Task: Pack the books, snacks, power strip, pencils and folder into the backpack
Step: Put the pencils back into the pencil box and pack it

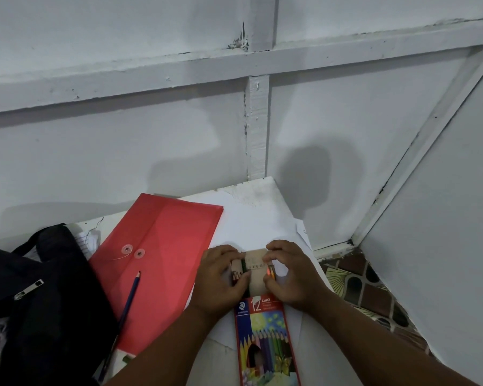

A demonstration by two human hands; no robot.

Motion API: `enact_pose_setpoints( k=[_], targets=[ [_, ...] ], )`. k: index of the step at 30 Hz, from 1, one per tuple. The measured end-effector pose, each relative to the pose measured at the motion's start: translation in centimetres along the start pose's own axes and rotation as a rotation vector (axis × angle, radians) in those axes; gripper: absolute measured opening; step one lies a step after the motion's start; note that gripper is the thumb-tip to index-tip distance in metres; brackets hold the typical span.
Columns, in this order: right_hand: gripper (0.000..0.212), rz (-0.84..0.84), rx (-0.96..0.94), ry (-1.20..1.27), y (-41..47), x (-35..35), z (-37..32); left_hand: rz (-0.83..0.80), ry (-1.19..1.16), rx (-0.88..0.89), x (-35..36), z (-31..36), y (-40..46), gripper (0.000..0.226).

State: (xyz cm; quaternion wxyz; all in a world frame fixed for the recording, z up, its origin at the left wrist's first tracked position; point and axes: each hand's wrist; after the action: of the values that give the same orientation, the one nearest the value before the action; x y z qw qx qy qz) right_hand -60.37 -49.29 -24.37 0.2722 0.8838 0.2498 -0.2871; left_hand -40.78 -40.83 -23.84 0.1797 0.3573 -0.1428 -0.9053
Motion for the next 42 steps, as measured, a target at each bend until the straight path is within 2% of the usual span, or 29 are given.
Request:
enact_pose_setpoints(
  k=[3,8,14,19,22,24,26,29,31,34,37,39,42],
  targets=[
    [0.031,-0.008,0.004,0.005,0.0,0.0,0.0,-0.020,0.017,-0.010,0.1,-0.2,-0.2,0.041],
    [0.021,0.011,0.029,0.015,0.0,0.0,-0.1,-0.033,-0.055,-0.036,0.0,0.1,-0.3,0.012],
    [0.022,-0.001,0.044,0.010,0.0,0.0,-0.2,-0.056,-0.038,-0.032,0.1,-0.1,-0.2,0.016],
    [0.017,0.006,0.034,0.006,0.2,0.1,-0.4,-0.086,-0.055,-0.090,-0.2,0.3,0.0,0.007],
    [0.021,-0.035,0.042,0.008,0.4,-0.1,-1.0,-0.153,-0.208,-0.236,-1.2,1.2,0.8,0.004],
    [0.031,-0.093,0.073,0.001,0.5,-0.4,-1.4,-0.176,-0.441,-0.440,-2.5,1.9,1.6,0.009],
    [0.036,-0.143,0.100,-0.025,0.6,-0.7,-1.5,-0.100,-0.680,-0.619,-4.1,2.2,2.1,0.013],
    [0.036,-0.200,0.152,-0.071,0.9,-0.6,-1.6,0.125,-0.857,-0.700,-6.6,2.2,1.7,0.015],
    [0.036,-0.219,0.201,-0.092,1.1,-0.5,-2.1,0.250,-0.771,-0.682,-8.1,1.8,0.6,0.015],
    [0.026,-0.149,0.257,-0.107,1.3,-0.2,-4.1,0.296,-0.276,-0.566,-10.6,0.9,-1.8,0.019],
    [0.019,0.005,0.187,-0.172,1.1,0.9,-6.3,0.193,0.228,-0.427,-13.4,-0.6,-4.4,0.020],
    [0.018,0.028,0.163,-0.159,0.4,2.0,-7.6,0.042,0.477,-0.425,-14.7,-2.0,-5.8,0.032],
    [0.024,0.042,0.047,-0.120,-1.0,3.8,-9.8,-0.085,0.583,-0.505,-15.1,-3.2,-7.0,0.048]
  ],
)
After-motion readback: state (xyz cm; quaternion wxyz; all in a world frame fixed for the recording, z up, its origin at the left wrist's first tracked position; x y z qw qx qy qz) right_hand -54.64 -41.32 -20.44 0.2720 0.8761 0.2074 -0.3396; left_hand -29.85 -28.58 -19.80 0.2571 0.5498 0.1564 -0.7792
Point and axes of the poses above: each hand's wrist, its own y-axis towards the middle knuckle, its own x-axis out of the palm, z = x × y
